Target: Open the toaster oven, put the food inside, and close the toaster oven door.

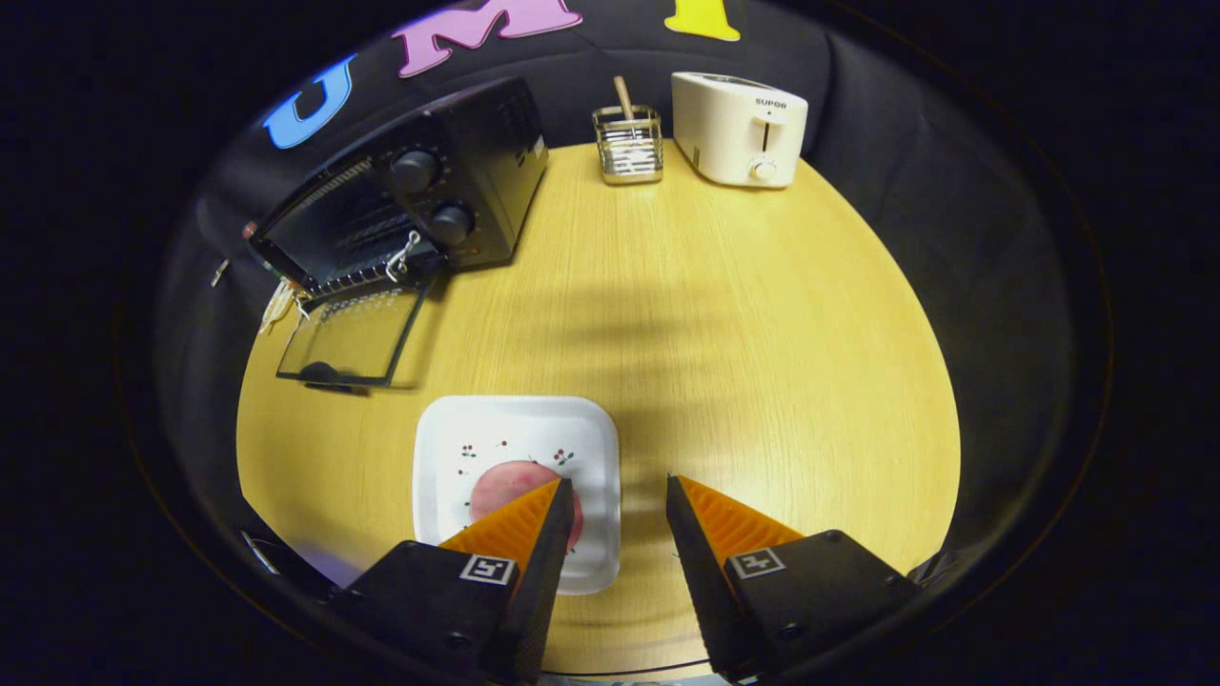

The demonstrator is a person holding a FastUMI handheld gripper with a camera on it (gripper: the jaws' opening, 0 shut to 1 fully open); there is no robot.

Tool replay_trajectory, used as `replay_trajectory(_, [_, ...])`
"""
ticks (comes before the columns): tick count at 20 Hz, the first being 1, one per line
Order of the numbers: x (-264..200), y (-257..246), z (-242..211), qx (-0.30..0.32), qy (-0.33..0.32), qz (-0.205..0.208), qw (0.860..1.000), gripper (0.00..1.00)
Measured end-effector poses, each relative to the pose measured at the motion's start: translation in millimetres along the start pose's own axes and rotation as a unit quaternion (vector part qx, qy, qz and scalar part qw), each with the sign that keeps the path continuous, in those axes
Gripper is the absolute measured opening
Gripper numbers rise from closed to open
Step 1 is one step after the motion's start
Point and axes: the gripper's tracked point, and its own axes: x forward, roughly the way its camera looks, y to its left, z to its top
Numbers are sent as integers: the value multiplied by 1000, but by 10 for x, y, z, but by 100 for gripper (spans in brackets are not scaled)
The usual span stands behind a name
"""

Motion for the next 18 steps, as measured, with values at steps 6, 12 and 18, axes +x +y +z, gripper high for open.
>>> replay_trajectory(6, [161, 21, -178, 0, 39, 8, 999, 45])
replay_trajectory(12, [244, -4, -170, 5, 65, 20, 998, 35])
replay_trajectory(18, [177, 25, -148, -8, 83, 30, 996, 8])
